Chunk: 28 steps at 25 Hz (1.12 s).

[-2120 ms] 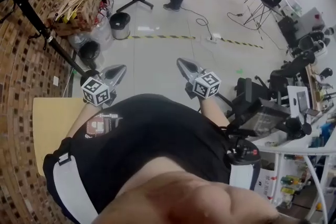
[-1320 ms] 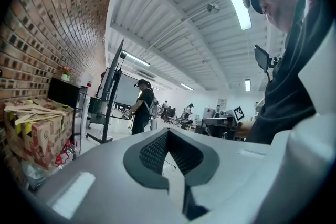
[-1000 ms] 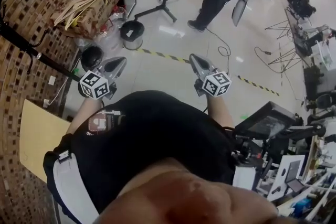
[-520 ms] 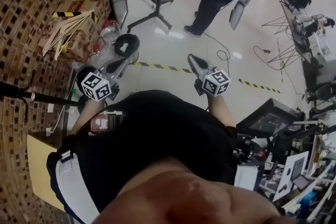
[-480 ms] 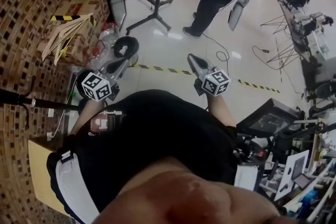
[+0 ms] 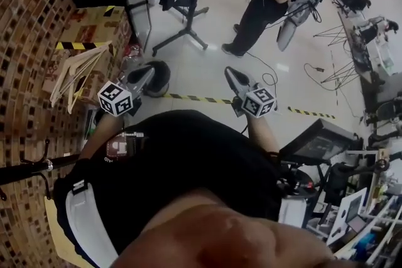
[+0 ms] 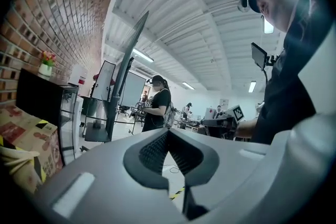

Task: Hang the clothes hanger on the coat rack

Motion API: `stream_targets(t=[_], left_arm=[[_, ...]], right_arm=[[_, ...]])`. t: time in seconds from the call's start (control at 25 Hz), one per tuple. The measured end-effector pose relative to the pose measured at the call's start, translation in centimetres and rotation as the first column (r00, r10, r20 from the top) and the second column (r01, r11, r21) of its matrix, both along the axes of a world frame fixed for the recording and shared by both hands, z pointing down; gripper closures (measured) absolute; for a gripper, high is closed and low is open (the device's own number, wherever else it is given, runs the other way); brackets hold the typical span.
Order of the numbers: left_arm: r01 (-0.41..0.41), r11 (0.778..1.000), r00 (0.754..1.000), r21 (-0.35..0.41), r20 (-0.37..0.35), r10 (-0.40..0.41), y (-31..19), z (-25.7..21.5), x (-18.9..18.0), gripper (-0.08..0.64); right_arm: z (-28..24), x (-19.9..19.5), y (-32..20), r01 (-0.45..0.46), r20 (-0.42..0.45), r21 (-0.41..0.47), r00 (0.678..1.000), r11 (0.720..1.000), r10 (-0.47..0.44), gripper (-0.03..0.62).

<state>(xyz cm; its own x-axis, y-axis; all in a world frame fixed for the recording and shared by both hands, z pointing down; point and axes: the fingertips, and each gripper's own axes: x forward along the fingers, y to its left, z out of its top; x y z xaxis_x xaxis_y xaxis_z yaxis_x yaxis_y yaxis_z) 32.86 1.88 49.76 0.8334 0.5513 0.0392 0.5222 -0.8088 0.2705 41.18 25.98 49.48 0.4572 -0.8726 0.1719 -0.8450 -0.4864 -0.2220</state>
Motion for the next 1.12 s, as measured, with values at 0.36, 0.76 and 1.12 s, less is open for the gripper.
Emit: stream_targets(t=[0.36,0.76,1.12], left_arm=[[0.268,0.963,0.963,0.027,0.018,-0.269,-4.7,1.1,7.2,0.560],[0.654,0.756,0.752,0.019,0.096,-0.653,-8.3,2.9,6.0,0.560],[0.814,0.580,0.576,0.032,0.089,-0.813,-16.5,4.4,-6.2,0.560]], right_arm=[[1.7,13.0,-8.3,0.297,0.010,-0.022,0.955,0.955,-0.297,0.578],[5.1,14.6,-23.1,0.770,0.069,-0.061,0.638,0.635,-0.767,0.578],[7.2,1.9,-35.3,0.918,0.069,-0.100,0.391,0.384,-0.918,0.578]])
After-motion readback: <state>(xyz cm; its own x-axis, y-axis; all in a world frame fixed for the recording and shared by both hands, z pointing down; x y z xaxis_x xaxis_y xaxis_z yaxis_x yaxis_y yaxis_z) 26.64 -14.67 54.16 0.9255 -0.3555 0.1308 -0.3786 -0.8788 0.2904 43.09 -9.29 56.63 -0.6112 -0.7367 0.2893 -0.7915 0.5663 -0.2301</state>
